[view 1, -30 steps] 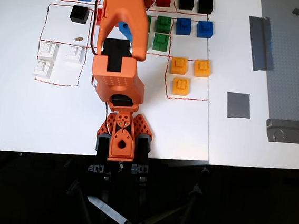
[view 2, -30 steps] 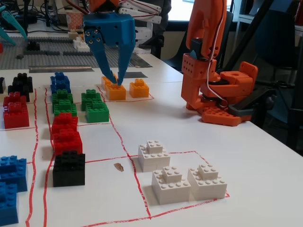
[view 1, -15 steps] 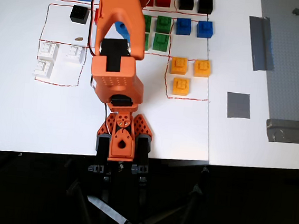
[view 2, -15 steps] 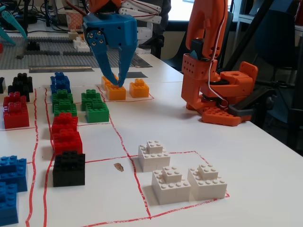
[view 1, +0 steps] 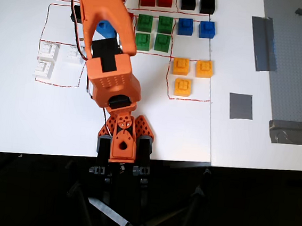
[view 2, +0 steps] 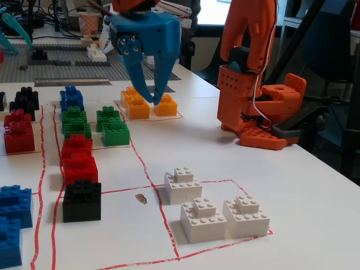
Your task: Grab the block and put it in the grey marker
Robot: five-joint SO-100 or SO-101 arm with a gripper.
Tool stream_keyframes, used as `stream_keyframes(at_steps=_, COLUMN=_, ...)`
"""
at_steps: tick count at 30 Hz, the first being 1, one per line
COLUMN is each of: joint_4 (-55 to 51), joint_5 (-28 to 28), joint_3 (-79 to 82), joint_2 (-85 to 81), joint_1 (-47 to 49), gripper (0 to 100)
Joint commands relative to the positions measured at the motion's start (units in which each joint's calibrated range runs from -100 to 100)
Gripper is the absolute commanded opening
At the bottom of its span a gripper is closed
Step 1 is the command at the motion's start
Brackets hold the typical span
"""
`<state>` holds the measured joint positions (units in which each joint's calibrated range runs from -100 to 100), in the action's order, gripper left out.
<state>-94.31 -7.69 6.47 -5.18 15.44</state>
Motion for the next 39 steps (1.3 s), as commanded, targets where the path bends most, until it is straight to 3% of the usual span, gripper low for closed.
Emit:
stream_keyframes(at_steps=1, joint_4=-1.28, joint_5=-1.27, joint_3=-6.61, joint_2=-2.59, joint_1=3.95, gripper=0)
stream_keyframes(at_steps=17, joint_4=-0.06, joint_5=-3.57, joint_3=-23.41, joint_2=6.65, joint_1=21.42, gripper=0)
stream_keyframes(at_steps=26, joint_4=4.19, joint_5=-4.69, joint_3=-29.58, joint_2=11.31, joint_1=18.18, gripper=1)
stream_keyframes(at_steps=39, joint_4=14.14, joint_5=-4.59, joint_3=-28.04, joint_2=12.69, joint_1=11.94, gripper=17)
